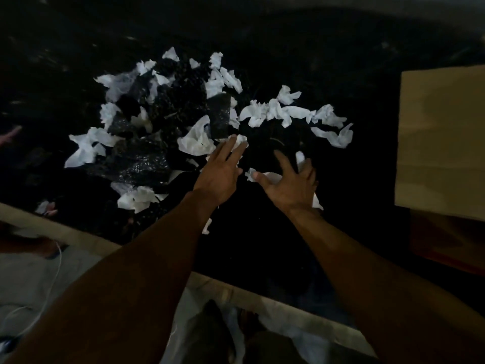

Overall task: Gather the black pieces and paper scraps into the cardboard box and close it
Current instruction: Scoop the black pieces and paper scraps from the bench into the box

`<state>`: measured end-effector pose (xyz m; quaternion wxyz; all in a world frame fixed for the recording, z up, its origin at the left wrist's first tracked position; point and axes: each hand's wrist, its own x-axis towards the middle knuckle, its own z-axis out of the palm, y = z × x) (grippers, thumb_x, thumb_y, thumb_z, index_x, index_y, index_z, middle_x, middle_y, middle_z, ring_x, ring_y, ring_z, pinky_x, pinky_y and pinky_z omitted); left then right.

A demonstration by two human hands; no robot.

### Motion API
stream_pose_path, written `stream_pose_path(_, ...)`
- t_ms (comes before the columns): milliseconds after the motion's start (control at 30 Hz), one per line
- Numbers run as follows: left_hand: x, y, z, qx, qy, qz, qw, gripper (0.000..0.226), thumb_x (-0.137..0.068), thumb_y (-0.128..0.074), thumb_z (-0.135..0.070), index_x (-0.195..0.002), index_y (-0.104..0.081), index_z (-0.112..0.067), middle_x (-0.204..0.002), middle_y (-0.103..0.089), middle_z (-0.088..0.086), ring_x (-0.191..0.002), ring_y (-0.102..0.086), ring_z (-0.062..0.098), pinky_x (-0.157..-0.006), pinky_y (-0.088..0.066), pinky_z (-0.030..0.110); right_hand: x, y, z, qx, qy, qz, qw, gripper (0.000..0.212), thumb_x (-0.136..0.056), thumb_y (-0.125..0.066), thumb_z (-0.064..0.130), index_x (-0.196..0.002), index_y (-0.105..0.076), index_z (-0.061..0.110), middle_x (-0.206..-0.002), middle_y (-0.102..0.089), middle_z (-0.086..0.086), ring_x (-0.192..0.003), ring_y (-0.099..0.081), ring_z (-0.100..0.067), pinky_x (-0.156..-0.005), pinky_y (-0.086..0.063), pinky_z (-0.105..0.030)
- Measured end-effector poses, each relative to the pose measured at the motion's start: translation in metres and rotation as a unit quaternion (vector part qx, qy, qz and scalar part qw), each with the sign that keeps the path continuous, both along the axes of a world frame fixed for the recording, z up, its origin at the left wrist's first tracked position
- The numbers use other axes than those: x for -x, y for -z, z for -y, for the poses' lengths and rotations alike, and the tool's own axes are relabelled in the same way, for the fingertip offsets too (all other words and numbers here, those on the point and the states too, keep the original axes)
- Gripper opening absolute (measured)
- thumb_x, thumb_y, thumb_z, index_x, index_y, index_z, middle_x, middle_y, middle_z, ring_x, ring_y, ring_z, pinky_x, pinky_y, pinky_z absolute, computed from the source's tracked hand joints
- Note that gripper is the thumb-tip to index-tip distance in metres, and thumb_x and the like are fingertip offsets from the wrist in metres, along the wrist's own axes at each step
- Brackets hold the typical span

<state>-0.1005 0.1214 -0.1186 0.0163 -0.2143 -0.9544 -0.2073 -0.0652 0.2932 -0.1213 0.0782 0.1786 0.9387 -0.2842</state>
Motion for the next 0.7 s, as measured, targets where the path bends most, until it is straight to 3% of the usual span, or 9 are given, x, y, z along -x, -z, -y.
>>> stream_pose_path(167, 0.028, 0.024, 0.007, 0.070, 0.061, 0.031, 0.995, 0.069, -0.093, -0.057, -0.016, -0.151, -0.021, -0.023, -0.159, -0.016, 0.010, -0.142, -0.021, 0.036, -0.116, -0.022, 0.047, 0.005, 0.031, 0.004, -0.029, -0.039, -0.117, 0.992, 0.050, -0.088, -0.058, 0.050, -0.131, -0.057, 0.026, -0.148, -0.033, -0.024, -0.140, -0.021, -0.044, -0.112, -0.021, -0.058)
stream_pose_path(333, 0.036, 0.027, 0.009, 0.110, 0.062, -0.017, 0.992, 0.065, -0.093, -0.055, -0.028, -0.150, -0.023, -0.028, -0.158, -0.021, 0.003, -0.133, -0.030, 0.031, -0.104, -0.038, 0.051, 0.007, 0.042, 0.005, -0.012, -0.023, -0.148, 0.989, 0.049, -0.091, -0.059, 0.039, -0.136, -0.050, 0.019, -0.148, -0.037, -0.018, -0.142, -0.021, -0.038, -0.115, -0.019, -0.055)
stream_pose_path(467, 0.046, 0.022, 0.004, 0.097, 0.078, -0.088, 0.988, 0.068, -0.086, -0.059, -0.021, -0.147, -0.030, -0.018, -0.151, -0.034, 0.006, -0.123, -0.041, 0.032, -0.098, -0.044, 0.045, 0.009, 0.036, 0.011, 0.010, -0.015, -0.179, 0.984, 0.061, -0.087, -0.064, 0.034, -0.143, -0.041, 0.030, -0.148, -0.036, -0.018, -0.141, -0.024, -0.037, -0.113, -0.023, -0.058)
stream_pose_path(567, 0.060, 0.030, 0.001, 0.078, 0.124, -0.060, 0.987, 0.052, -0.085, -0.061, -0.010, -0.136, -0.048, -0.006, -0.135, -0.052, 0.016, -0.114, -0.051, 0.038, -0.099, -0.042, 0.047, 0.015, 0.040, 0.014, -0.036, -0.021, -0.185, 0.982, 0.041, -0.088, -0.056, 0.046, -0.124, -0.063, 0.028, -0.142, -0.046, -0.019, -0.135, -0.035, -0.040, -0.108, -0.027, -0.060)
stream_pose_path(633, 0.065, 0.035, 0.002, 0.063, 0.125, -0.058, 0.988, 0.043, -0.085, -0.065, -0.009, -0.127, -0.057, -0.002, -0.119, -0.061, 0.019, -0.104, -0.056, 0.039, -0.098, -0.041, 0.043, 0.018, 0.044, 0.013, -0.028, 0.003, -0.183, 0.983, 0.029, -0.088, -0.061, 0.038, -0.106, -0.072, 0.018, -0.132, -0.055, -0.018, -0.131, -0.041, -0.040, -0.108, -0.030, -0.059)
stream_pose_path(700, 0.067, 0.037, 0.003, 0.041, 0.115, -0.049, 0.991, 0.037, -0.084, -0.067, -0.008, -0.120, -0.062, -0.002, -0.109, -0.062, 0.019, -0.096, -0.057, 0.039, -0.091, -0.045, 0.044, 0.020, 0.045, 0.012, 0.003, 0.027, -0.184, 0.983, 0.014, -0.090, -0.064, 0.021, -0.094, -0.068, 0.009, -0.120, -0.062, -0.016, -0.126, -0.047, -0.037, -0.112, -0.029, -0.047)
